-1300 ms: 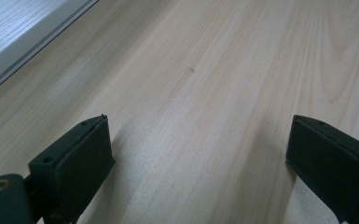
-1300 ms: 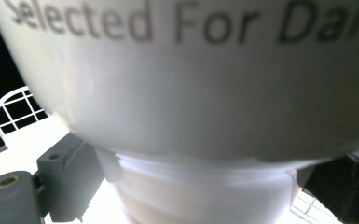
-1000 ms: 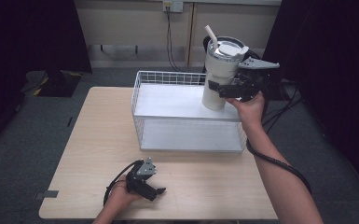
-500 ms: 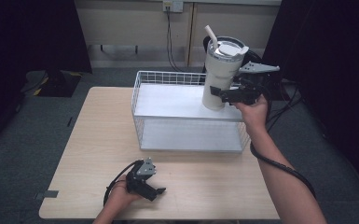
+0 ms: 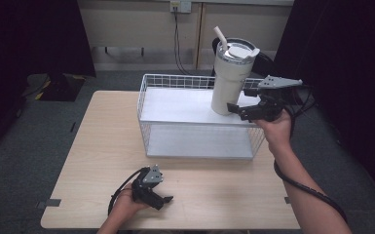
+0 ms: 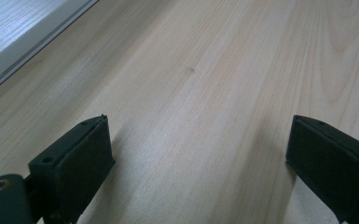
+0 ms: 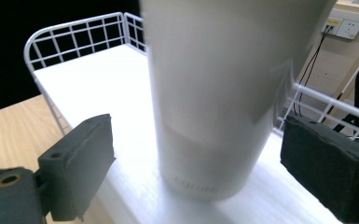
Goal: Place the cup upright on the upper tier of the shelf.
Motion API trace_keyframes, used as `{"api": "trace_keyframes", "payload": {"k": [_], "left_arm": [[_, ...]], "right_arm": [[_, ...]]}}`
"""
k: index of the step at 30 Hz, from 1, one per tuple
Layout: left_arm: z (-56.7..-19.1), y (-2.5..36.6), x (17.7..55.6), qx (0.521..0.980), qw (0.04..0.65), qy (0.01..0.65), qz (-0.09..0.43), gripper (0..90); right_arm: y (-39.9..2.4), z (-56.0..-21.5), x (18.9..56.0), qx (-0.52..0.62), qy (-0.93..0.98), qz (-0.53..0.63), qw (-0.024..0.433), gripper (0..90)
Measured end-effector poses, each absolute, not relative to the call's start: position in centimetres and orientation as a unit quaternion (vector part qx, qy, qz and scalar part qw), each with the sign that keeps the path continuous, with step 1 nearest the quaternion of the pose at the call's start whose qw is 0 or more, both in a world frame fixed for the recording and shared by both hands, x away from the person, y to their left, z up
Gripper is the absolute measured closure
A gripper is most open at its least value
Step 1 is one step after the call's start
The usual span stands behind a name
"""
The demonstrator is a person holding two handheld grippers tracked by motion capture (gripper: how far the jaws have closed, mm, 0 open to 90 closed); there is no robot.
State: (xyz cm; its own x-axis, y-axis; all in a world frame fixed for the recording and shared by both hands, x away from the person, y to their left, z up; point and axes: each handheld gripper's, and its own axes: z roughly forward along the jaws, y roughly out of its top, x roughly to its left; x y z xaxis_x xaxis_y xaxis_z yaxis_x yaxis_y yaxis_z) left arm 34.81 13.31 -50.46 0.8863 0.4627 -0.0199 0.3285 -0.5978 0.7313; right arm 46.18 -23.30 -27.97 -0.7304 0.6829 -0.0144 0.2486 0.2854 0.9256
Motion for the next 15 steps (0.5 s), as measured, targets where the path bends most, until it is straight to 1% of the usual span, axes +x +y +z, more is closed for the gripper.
{"api": "trace_keyframes", "payload": {"k": [7, 15], "left_arm": [[-50.5, 13.3, 34.8, 0.89, 0.389, 0.222, 0.086, 6.3], [-50.5, 13.3, 34.8, 0.89, 0.389, 0.222, 0.086, 6.3]], "right_arm": [[-23.4, -28.3, 44.3, 0.286, 0.78, 0.517, 0.206, 9.3], [-23.5, -28.9, 42.5, 0.268, 0.791, 0.519, 0.185, 9.3]]}}
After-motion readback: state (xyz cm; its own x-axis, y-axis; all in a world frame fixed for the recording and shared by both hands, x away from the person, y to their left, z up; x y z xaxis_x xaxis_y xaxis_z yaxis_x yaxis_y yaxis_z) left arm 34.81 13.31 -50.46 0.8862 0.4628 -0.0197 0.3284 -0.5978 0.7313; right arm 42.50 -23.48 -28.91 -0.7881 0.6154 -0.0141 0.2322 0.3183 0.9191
